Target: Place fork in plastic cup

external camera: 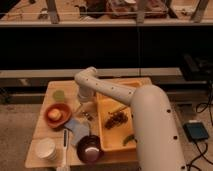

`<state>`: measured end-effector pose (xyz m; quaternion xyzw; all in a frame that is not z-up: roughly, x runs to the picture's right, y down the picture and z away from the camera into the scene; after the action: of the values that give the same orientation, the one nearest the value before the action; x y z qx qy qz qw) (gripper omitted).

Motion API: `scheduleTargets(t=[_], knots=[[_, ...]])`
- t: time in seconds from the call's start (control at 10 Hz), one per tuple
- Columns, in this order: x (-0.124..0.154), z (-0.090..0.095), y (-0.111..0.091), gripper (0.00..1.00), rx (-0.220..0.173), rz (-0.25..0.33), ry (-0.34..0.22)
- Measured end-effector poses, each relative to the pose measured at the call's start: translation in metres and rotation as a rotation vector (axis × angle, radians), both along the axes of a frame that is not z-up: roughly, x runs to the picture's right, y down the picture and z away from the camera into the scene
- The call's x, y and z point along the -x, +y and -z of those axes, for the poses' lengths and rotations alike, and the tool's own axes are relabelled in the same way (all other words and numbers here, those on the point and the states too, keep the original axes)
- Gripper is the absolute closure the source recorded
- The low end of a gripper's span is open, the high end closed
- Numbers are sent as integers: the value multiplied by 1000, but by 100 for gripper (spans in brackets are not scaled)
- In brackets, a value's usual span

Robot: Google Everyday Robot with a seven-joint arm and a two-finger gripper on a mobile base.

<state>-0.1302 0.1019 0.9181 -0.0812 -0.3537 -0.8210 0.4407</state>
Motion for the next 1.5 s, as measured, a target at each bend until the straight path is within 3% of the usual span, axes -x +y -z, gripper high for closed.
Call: scheduleTargets(t=[0.2, 0.5, 0.9, 1.5], knots=[[4, -3, 3, 21, -8, 7, 2], [3, -6, 4, 40, -22, 11, 9], [7, -7, 5, 42, -39, 33, 13], [11, -6, 12, 42, -72, 66, -25]])
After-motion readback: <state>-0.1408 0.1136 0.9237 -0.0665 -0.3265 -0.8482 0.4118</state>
